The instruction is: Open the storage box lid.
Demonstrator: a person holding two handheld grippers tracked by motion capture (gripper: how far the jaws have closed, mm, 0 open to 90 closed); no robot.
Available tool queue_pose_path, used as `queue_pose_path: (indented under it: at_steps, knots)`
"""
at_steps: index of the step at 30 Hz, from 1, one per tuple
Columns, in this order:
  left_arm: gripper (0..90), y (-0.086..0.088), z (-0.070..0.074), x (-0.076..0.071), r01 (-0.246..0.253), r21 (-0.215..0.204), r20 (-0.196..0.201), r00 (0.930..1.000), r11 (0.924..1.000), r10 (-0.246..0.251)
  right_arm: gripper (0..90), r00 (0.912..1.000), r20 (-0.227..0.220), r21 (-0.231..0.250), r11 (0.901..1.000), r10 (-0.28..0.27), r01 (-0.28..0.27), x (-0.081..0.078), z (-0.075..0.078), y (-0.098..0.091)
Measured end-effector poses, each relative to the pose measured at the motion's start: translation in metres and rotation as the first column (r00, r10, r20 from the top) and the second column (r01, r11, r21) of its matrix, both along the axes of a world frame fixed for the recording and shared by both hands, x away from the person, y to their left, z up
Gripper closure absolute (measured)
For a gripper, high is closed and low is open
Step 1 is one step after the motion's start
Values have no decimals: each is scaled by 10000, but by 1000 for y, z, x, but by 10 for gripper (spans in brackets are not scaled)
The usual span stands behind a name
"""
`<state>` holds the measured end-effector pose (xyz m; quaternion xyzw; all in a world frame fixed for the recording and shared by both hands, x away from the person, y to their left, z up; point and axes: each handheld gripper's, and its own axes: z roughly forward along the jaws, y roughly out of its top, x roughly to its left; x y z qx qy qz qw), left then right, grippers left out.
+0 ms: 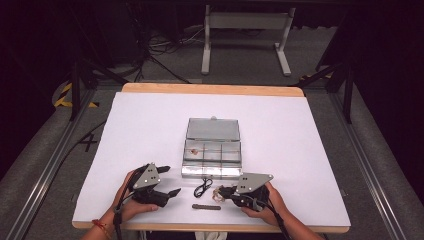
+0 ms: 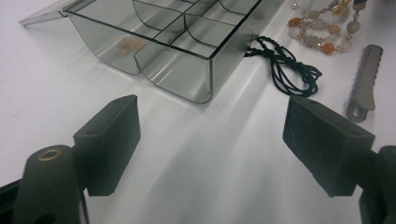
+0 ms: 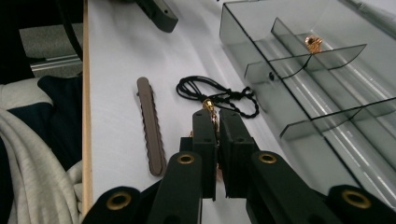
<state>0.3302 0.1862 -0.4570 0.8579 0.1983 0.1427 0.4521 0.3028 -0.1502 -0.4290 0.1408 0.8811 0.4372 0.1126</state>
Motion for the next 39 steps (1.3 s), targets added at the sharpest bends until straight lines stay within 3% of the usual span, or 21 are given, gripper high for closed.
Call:
queue_pose_path:
  at_steps: [14, 30, 39]
  knots:
    - [182, 1, 0, 0, -51, -104, -24, 10000, 9999, 51, 857, 9972, 739, 750, 9972, -72, 16, -5, 31, -4]
    - [181, 2, 0, 0, -38, -197, -58, 10000, 9998, 37, 858, 9946, 999, 1542, 9879, -293, 136, -7, 58, -8]
    - [180, 2, 0, 0, -50, -215, -67, 10000, 9998, 49, 858, 9920, 1213, 1724, 9849, -364, 150, -7, 70, -9]
